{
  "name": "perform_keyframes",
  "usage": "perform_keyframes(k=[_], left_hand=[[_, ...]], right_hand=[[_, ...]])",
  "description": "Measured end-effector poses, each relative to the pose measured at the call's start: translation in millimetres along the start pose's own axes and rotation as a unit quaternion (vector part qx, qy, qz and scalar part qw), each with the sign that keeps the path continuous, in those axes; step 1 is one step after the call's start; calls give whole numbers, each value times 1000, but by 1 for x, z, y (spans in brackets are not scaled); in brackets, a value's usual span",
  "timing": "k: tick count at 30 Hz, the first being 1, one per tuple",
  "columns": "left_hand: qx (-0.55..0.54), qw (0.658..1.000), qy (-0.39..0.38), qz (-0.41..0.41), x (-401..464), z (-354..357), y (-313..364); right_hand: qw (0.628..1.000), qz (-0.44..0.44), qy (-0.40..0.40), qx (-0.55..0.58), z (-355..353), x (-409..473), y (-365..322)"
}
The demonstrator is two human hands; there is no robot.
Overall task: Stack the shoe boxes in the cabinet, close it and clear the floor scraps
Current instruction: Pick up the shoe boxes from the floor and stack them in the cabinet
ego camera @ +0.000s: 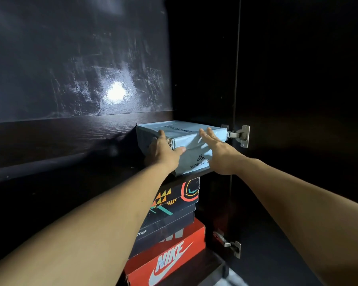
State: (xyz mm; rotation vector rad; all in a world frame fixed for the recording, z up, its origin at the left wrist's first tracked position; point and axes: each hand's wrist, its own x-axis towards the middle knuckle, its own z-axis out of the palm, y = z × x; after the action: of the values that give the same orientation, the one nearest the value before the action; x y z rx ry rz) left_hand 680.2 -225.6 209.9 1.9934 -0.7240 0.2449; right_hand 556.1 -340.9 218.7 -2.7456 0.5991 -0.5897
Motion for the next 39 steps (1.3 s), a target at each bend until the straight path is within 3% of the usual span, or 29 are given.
perform_keyframes(k=[3, 6, 9, 11, 14, 16, 19, 28, 35, 39], left_hand=[[79, 995, 22, 49, -21, 3, 6], [179, 969, 78, 151, -46, 1, 14], [179, 951, 96, 232, -72, 0, 36], [155, 958, 7, 240, -92, 5, 52], [136, 948, -210, 199, -128, 18, 79], [134, 910, -349, 180, -157, 31, 98], [144, 853, -464, 190, -207, 57, 126], [80, 745, -615, 246, -367, 148, 182], [34, 734, -644, 212, -470, 213, 190], [19, 698, -693, 182, -527, 234, 180]], right_hand=[[1000, 11, 5, -12, -11, -17, 4], [999, 42, 8, -20, -29, -44, 17], [997, 76, 8, -21, -53, -84, 35], [995, 88, -4, -41, -70, -116, 48], [991, 129, -8, -38, -91, -170, 68], [986, 160, -16, -46, -102, -209, 81], [976, 203, -37, -65, -114, -269, 103], [925, 371, -41, -72, -134, -459, 188], [886, 455, -31, -83, -137, -575, 231], [846, 527, -59, -67, -122, -635, 246]])
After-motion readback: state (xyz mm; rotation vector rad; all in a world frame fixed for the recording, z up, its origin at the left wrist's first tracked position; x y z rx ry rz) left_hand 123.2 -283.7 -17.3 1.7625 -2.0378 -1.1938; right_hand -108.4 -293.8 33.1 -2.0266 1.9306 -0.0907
